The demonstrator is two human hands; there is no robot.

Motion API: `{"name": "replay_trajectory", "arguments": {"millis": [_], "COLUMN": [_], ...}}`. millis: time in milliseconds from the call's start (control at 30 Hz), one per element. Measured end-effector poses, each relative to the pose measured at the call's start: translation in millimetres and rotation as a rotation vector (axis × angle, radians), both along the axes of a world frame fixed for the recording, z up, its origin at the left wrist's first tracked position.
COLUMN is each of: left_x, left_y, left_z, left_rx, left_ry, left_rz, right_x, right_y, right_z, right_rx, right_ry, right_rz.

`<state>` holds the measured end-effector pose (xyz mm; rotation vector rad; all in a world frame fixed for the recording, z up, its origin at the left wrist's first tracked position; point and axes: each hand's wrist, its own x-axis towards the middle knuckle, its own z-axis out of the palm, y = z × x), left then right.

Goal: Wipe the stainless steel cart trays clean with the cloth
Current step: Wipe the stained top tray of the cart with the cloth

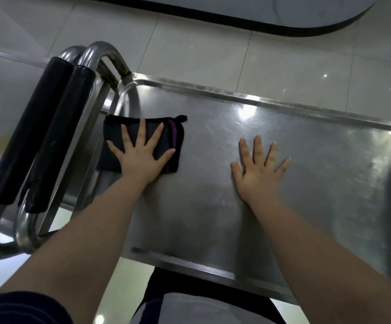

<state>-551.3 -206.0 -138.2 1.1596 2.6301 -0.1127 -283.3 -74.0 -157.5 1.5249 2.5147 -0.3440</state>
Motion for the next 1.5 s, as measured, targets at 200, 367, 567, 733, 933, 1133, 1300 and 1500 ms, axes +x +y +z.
{"name": "replay_trajectory", "arguments": {"millis": [200, 367, 567, 733, 933, 1133, 1300, 1500], "left_x": [83.0, 47.3, 25.9, 120.0, 85.7, 52.7, 48.3, 55.7], "left_y": [38.2, -8.9, -37.1, 6.9, -42.6, -87.3, -77.2, -51.0], "left_z": [-5.5, -3.7, 0.5, -2.6, 3.0, 10.5, 14.8, 8.7], "left_rx": [0.029, 0.052, -0.004, 0.023, 0.0, -0.043, 0.001, -0.017], "left_ry": [-0.054, -0.015, -0.03, -0.076, -0.035, -0.091, -0.089, -0.029], "left_rz": [-0.292, -0.209, 0.063, -0.101, -0.077, 0.126, 0.126, 0.156], "right_x": [3.2, 4.6, -1.2, 1.1, 8.6, 7.3, 29.2, 28.7], "right_y": [2.9, 5.9, 1.4, 2.8, 9.2, -7.2, -61.2, -61.2], "right_z": [-2.0, 2.2, 5.8, 5.7, 9.9, 18.5, 8.7, -1.8], "right_rx": [0.01, -0.012, -0.006, -0.011, -0.055, -0.119, -0.043, 0.024], "right_ry": [-0.001, 0.016, -0.045, -0.029, -0.014, -0.023, -0.05, -0.02], "right_rz": [0.008, 0.025, 0.01, 0.029, 0.098, 0.151, 0.254, 0.255]}}
